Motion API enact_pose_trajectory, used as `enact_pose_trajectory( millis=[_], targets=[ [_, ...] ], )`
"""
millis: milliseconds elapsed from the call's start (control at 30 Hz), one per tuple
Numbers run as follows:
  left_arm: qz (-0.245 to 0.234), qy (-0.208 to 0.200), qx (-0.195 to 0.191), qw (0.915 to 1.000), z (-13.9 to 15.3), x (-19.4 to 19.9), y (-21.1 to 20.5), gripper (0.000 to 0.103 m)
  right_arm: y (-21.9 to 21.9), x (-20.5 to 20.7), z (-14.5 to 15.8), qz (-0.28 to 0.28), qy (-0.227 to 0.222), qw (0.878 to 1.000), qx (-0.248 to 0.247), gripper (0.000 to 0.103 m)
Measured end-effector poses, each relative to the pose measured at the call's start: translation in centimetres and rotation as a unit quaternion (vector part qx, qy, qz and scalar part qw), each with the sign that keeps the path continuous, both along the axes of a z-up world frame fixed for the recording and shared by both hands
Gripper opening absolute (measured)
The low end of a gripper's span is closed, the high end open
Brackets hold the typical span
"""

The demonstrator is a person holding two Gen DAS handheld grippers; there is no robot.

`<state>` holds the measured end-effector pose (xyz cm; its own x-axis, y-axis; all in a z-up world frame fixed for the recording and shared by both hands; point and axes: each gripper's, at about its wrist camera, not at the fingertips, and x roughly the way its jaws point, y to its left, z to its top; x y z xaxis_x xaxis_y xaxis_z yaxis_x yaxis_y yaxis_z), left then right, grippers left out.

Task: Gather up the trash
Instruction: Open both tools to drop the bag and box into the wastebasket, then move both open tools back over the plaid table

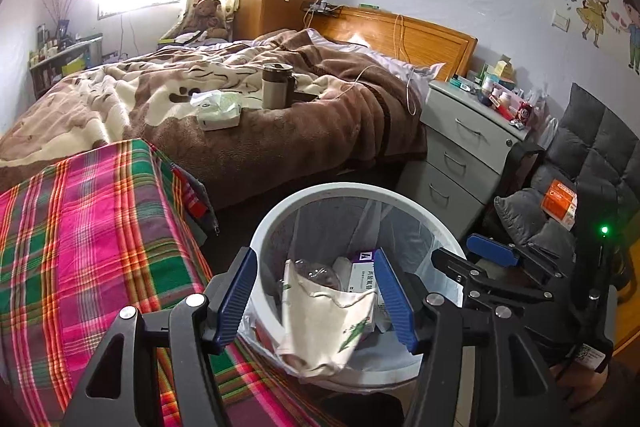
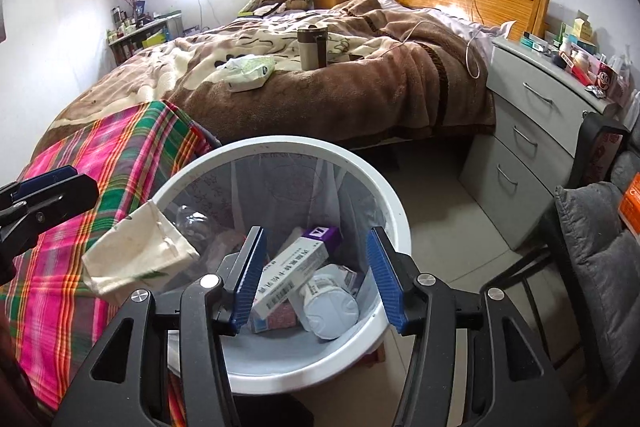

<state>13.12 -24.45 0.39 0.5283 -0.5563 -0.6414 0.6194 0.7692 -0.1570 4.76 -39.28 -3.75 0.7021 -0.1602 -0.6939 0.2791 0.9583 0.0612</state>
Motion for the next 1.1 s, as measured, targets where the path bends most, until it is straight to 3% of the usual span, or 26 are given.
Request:
enact_pose_trajectory(
  millis=[567,1100],
  targets=[
    [0.065,-0.028,-0.01,0.9975,1.9,-1.1,7.4,0.061,4.1,-0.2,2.1,0.031,-0.05,0.998,0.005,0.054],
    [0.168,-0.043,-0.01,0.9849,2.4,-1.0,17.6,0.061,10.8,1.7,2.7,0.103,-0.071,0.992,0.021,0.054]
  ],
)
